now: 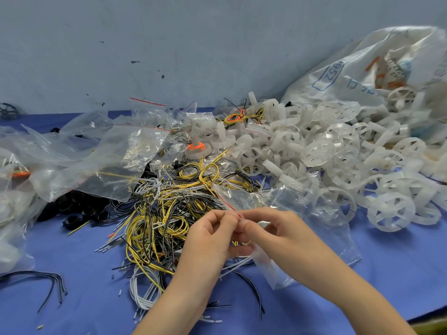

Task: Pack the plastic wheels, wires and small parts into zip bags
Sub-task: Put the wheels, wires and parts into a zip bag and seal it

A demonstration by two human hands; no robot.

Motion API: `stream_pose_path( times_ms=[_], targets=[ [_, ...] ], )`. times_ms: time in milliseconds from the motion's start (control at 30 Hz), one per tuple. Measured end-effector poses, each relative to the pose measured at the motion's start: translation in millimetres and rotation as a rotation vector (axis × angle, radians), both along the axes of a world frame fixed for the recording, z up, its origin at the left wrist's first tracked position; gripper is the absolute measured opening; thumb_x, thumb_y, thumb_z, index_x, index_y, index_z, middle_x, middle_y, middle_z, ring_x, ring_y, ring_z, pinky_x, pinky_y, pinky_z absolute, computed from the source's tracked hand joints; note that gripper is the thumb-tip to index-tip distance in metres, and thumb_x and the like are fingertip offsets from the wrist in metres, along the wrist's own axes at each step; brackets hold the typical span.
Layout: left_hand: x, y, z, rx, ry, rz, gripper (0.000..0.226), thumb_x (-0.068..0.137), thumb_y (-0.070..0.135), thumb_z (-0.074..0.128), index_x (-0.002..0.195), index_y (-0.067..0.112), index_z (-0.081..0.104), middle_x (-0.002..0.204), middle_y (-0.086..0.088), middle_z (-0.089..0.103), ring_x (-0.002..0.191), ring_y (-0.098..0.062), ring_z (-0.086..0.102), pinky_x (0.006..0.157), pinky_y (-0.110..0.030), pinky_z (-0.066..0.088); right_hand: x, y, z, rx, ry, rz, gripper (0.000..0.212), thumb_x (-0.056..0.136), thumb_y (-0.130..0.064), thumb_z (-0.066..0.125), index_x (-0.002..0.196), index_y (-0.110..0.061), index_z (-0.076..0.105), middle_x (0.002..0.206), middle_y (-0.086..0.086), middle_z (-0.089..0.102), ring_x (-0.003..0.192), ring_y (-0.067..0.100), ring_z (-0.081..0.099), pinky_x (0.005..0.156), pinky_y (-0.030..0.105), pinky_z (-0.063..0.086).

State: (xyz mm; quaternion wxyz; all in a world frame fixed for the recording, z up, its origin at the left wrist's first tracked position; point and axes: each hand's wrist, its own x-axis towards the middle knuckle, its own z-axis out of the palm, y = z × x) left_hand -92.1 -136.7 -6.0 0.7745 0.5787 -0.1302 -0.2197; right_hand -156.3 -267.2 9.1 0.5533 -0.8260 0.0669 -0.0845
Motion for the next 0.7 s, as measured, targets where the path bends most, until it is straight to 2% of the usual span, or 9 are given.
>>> stream_pose_path(
  times_ms=[67,133,267,367,433,567,700],
  targets=[
    [-0.4,-0.8,0.2,0.0,0.009,0.011,0.021,0.095,0.019,0.058,0.08,0.011,0.071,0.074,-0.01,0.066,0.068,-0.017,0.064,0.061,-0.032,0.057,0.2,-0.8,0.7,0.046,0.011,-0.001,0.026,0.083,-0.04,0.052,0.097,-0.044,0.073,0.086,-0.008,0.074,0.086,0.026,0.068,0.081,0.044,0.058],
    [-1.0,-0.9,0.9,-0.003,0.01,0.013,0.019,0.095,0.019,0.058,0.083,0.009,0.069,0.074,-0.009,0.066,0.067,-0.018,0.064,0.06,-0.032,0.057,0.4,-2.6,0.7,0.059,0.016,-0.002,0.027,0.082,-0.037,0.05,0.094,-0.042,0.075,0.085,-0.001,0.075,0.091,0.031,0.068,0.085,0.049,0.057],
    [-2.1,-1.6,2.1,0.012,0.001,0.021,0.019,0.094,0.018,0.059,0.087,0.002,0.063,0.072,-0.01,0.063,0.064,-0.02,0.066,0.058,-0.031,0.057,-0.9,-5.8,1.1,0.015,0.017,-0.026,0.025,0.087,-0.029,0.055,0.091,-0.044,0.075,0.082,-0.006,0.075,0.084,0.021,0.07,0.073,0.034,0.057],
    [-4.2,-1.5,3.0,0.026,-0.019,0.019,0.018,0.095,0.017,0.058,0.089,0.001,0.062,0.071,-0.009,0.064,0.064,-0.02,0.066,0.058,-0.032,0.058,-0.6,-6.1,2.5,0.015,0.033,-0.071,0.02,0.087,-0.031,0.06,0.087,-0.042,0.076,0.081,-0.004,0.075,0.077,0.022,0.069,0.076,0.041,0.058],
    [-6.6,-1.1,4.0,0.049,-0.043,0.009,0.017,0.095,0.018,0.059,0.093,0.002,0.062,0.074,-0.007,0.068,0.066,-0.02,0.068,0.06,-0.032,0.059,0.0,-5.4,2.0,-0.019,0.043,-0.089,0.017,0.089,-0.028,0.064,0.086,-0.04,0.076,0.08,-0.009,0.074,0.068,0.014,0.065,0.071,0.042,0.056],
    [-9.9,-1.6,6.1,0.081,-0.053,0.03,0.017,0.093,0.019,0.062,0.104,0.008,0.055,0.086,-0.014,0.072,0.068,-0.021,0.07,0.058,-0.032,0.058,1.7,-2.6,0.2,-0.015,0.036,-0.122,0.006,0.087,-0.031,0.068,0.083,-0.031,0.072,0.07,-0.009,0.07,0.055,0.008,0.06,0.058,0.029,0.051],
    [-10.1,-0.7,5.3,0.08,-0.058,0.033,0.015,0.096,0.013,0.057,0.11,0.015,0.051,0.087,-0.012,0.072,0.067,-0.016,0.068,0.057,-0.032,0.058,1.9,-1.3,0.3,-0.004,0.022,-0.175,0.011,0.083,-0.027,0.069,0.074,-0.034,0.068,0.068,-0.006,0.069,0.056,0.008,0.064,0.052,0.026,0.05]
  ],
)
